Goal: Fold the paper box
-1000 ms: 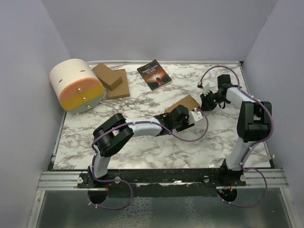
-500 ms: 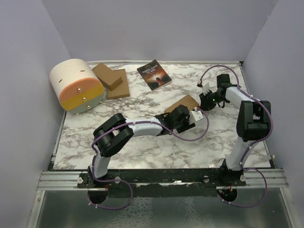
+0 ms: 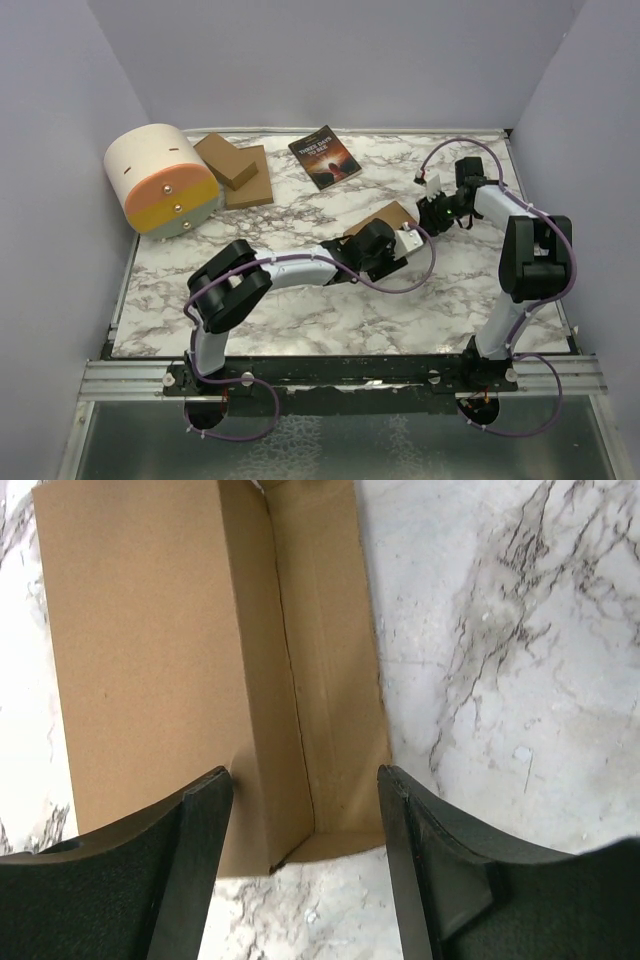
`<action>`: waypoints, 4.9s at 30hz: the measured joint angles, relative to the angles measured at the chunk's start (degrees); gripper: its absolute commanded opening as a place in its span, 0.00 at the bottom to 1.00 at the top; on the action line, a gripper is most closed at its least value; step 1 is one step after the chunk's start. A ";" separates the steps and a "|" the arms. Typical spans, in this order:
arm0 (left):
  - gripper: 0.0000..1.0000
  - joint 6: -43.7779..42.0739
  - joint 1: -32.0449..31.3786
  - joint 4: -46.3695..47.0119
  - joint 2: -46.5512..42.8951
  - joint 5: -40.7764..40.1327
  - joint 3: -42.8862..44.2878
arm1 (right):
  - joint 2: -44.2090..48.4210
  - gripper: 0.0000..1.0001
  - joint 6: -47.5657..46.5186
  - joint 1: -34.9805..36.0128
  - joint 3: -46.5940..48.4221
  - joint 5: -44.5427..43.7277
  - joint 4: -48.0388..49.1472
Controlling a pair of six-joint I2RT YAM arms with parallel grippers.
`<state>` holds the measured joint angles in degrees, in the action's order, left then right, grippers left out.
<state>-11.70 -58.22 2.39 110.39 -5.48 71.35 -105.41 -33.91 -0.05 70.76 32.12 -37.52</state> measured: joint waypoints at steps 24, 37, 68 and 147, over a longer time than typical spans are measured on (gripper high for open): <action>0.74 10.86 13.25 5.99 -10.95 10.67 -8.17 | 3.54 0.44 1.09 -5.95 -2.69 9.16 0.52; 0.74 12.66 18.05 1.68 -1.60 19.67 4.83 | 3.21 0.39 4.13 -9.86 -4.72 15.52 5.09; 0.64 15.72 22.27 -0.76 7.21 31.06 8.94 | -6.47 0.07 10.03 -10.19 -4.61 21.57 9.42; 0.58 20.00 24.48 -2.97 11.04 33.79 13.51 | 6.54 0.04 3.21 -1.44 -17.27 9.42 19.43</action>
<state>8.29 -33.74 -0.58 121.43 28.32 84.86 -98.87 -30.70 -1.50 53.49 41.54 -18.09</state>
